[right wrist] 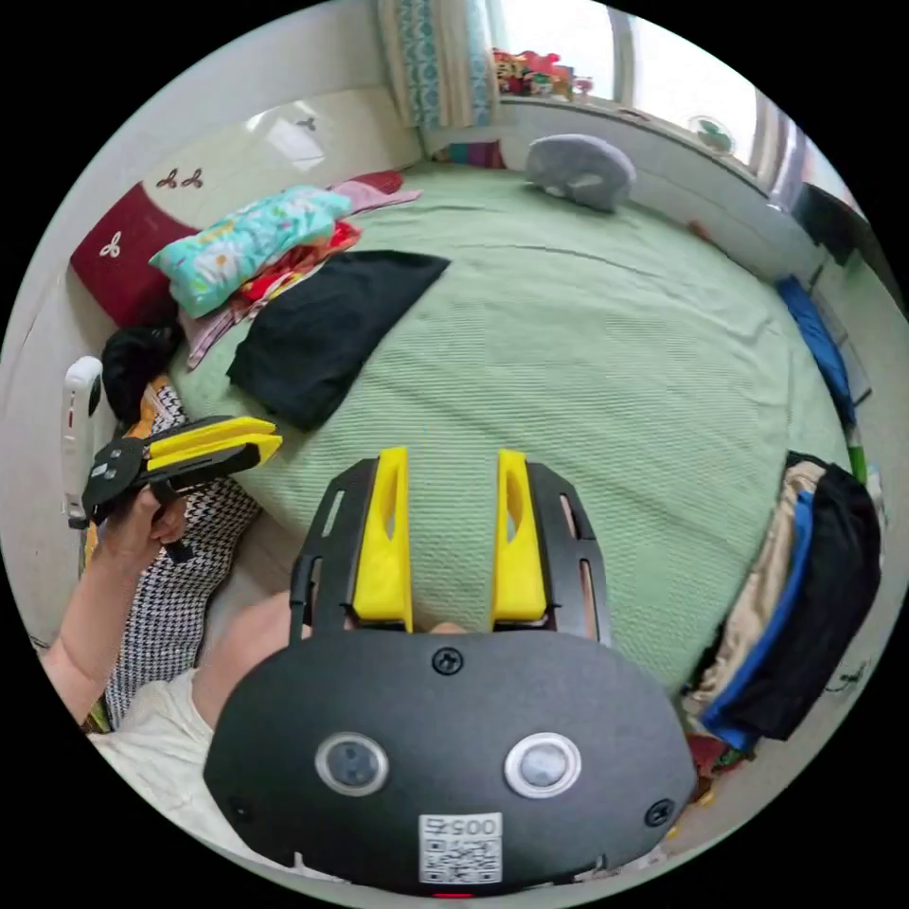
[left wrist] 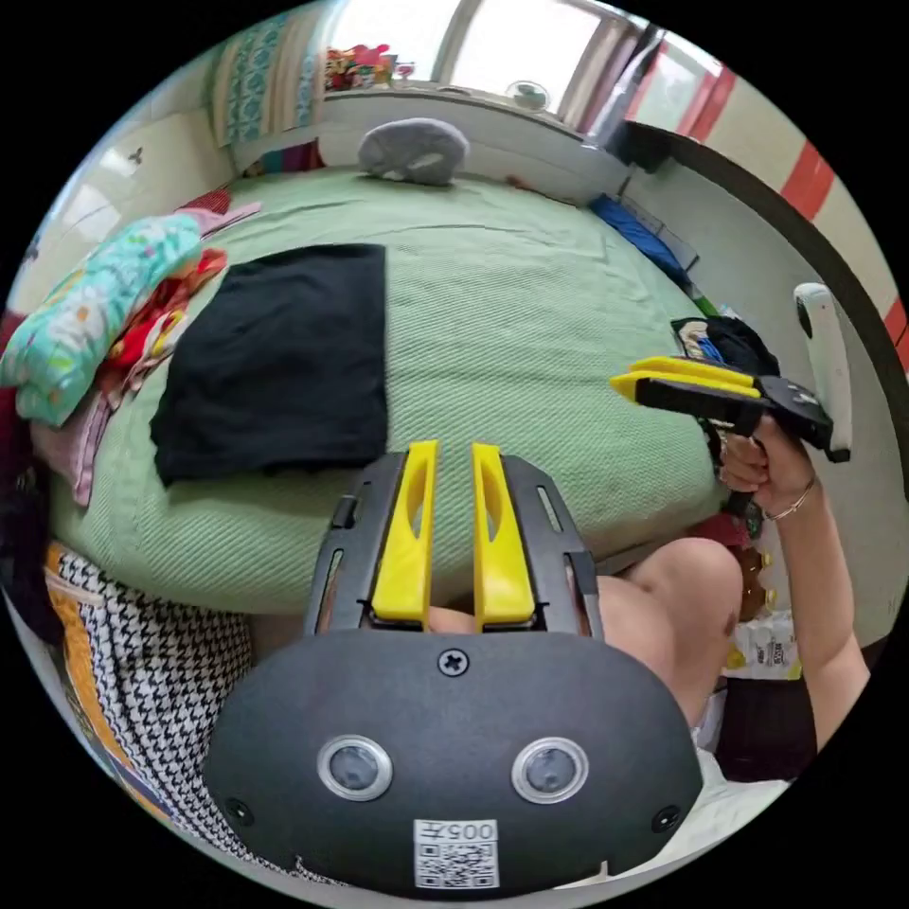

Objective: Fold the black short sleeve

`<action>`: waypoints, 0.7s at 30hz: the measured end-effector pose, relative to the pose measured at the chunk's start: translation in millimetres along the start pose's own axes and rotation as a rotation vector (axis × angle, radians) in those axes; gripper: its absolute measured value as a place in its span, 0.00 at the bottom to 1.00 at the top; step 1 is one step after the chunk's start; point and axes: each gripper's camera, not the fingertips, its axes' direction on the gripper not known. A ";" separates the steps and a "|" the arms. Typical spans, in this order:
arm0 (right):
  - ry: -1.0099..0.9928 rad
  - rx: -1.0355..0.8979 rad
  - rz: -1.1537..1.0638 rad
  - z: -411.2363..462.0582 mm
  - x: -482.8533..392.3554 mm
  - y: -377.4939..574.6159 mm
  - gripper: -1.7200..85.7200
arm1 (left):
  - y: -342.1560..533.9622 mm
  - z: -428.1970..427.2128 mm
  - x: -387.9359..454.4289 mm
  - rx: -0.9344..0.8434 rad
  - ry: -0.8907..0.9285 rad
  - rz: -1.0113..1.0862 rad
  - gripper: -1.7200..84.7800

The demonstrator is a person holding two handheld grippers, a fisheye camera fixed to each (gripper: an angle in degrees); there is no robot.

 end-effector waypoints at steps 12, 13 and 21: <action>-0.116 0.022 -0.055 83.5 -33.1 25.5 0.15 | 24.6 -6.1 -138.1 0.040 0.008 -0.219 0.16; -0.073 0.028 -0.073 87.1 -36.8 27.4 0.15 | 23.3 -6.1 -145.6 0.054 0.002 -0.231 0.17; 0.084 -0.046 -0.128 126.3 -65.6 30.3 0.15 | 3.1 -3.0 -179.8 0.070 0.069 -0.290 0.19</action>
